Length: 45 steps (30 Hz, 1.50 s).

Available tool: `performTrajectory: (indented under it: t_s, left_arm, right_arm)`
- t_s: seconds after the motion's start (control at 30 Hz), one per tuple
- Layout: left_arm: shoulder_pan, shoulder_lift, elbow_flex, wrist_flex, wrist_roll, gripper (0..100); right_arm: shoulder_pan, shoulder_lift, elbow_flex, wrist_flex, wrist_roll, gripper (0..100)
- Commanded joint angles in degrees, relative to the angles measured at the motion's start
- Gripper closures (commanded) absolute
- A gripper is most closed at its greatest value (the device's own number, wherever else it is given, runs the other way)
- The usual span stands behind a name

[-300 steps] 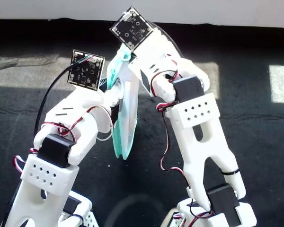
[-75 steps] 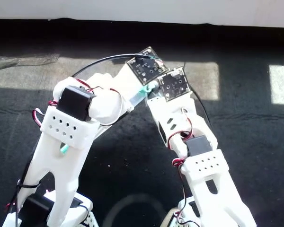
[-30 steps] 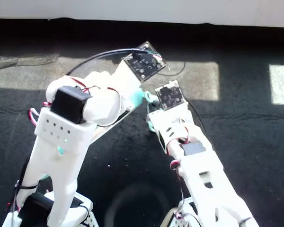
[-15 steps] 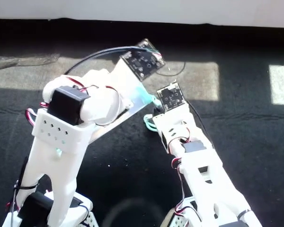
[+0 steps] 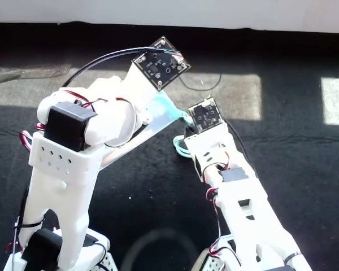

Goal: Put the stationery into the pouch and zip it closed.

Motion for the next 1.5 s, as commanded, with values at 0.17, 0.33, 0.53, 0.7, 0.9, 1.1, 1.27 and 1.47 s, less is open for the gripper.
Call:
performTrajectory:
  t_s: [0.17,0.33,0.53,0.7,0.9,1.1,1.27,1.47]
  left_arm:
    - [-3.56,-9.36,-6.55,-0.26,0.26,99]
    - [-5.23,-9.80,-6.90,0.18,0.35,99]
    - [-5.05,-9.80,-6.64,1.32,0.35,99]
    - [-5.14,-9.27,-6.46,1.32,0.35,99]
    - [-5.14,-9.27,0.40,0.44,0.09,99]
    - [-5.49,-9.36,9.19,-7.56,0.09,99]
    - [-5.49,-9.27,14.81,-14.07,0.26,99]
    - [-8.40,-9.27,19.12,-17.85,0.00,99]
  right_arm:
    - [2.95,1.54,1.36,0.04,0.79,99.2]
    - [2.95,1.54,1.36,0.04,0.79,99.2]
    - [2.86,0.84,1.27,0.40,0.44,99.2]
    - [2.68,0.66,-0.31,0.57,0.35,99.0]
    - [2.68,0.66,-11.65,16.48,-5.89,81.4]
    - [2.68,0.66,-27.47,31.96,-16.00,75.6]
    - [2.86,0.66,-36.00,40.40,-16.09,75.6]
    - [2.95,0.66,-46.20,54.99,-16.18,75.6]
